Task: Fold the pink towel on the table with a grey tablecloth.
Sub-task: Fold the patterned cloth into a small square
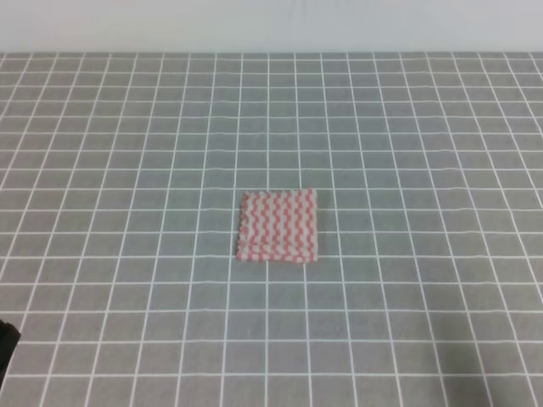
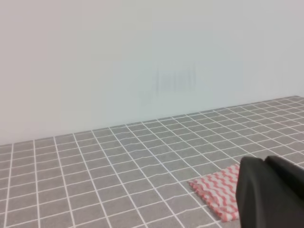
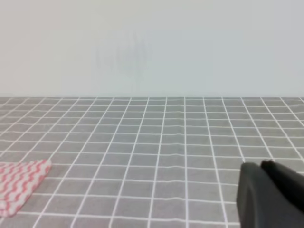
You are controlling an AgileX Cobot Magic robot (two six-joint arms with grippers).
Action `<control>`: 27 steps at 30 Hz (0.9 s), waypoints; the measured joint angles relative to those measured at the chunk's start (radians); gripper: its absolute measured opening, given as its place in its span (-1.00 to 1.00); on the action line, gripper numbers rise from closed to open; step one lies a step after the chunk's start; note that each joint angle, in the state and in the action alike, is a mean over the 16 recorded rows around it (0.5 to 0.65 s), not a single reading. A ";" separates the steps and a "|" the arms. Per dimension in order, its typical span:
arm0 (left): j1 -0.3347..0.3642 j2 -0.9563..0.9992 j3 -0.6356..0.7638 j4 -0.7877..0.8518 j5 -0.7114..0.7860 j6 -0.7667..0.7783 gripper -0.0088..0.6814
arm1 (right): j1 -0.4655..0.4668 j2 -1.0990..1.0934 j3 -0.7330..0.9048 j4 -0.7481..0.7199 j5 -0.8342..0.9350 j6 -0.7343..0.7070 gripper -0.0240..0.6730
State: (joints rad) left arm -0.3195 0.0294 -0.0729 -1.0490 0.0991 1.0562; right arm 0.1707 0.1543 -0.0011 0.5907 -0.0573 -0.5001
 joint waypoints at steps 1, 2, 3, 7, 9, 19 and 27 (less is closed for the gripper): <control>0.000 0.000 0.000 0.000 0.000 0.000 -0.98 | -0.014 -0.023 0.003 0.000 0.014 -0.002 -0.94; 0.000 0.000 0.000 0.000 0.000 0.000 -0.98 | -0.028 -0.045 0.005 0.000 0.028 -0.004 -0.94; 0.000 0.000 0.000 0.000 0.000 0.000 -0.98 | -0.040 -0.066 0.006 0.000 0.043 -0.005 -0.94; 0.000 0.001 0.000 0.001 0.000 0.000 -0.98 | -0.074 -0.131 0.006 0.000 0.097 -0.011 -0.94; 0.000 0.001 0.000 0.001 0.000 0.000 -0.98 | -0.083 -0.151 0.006 0.001 0.114 -0.011 -0.94; 0.000 0.000 0.000 0.000 0.002 0.000 -0.98 | -0.093 -0.173 0.006 -0.104 0.150 0.092 -0.94; 0.000 0.001 0.000 0.001 0.001 0.000 -0.98 | -0.093 -0.173 0.006 -0.339 0.247 0.315 -0.94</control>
State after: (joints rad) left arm -0.3195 0.0305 -0.0731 -1.0482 0.1000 1.0562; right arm 0.0779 -0.0192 0.0051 0.2513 0.1899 -0.1855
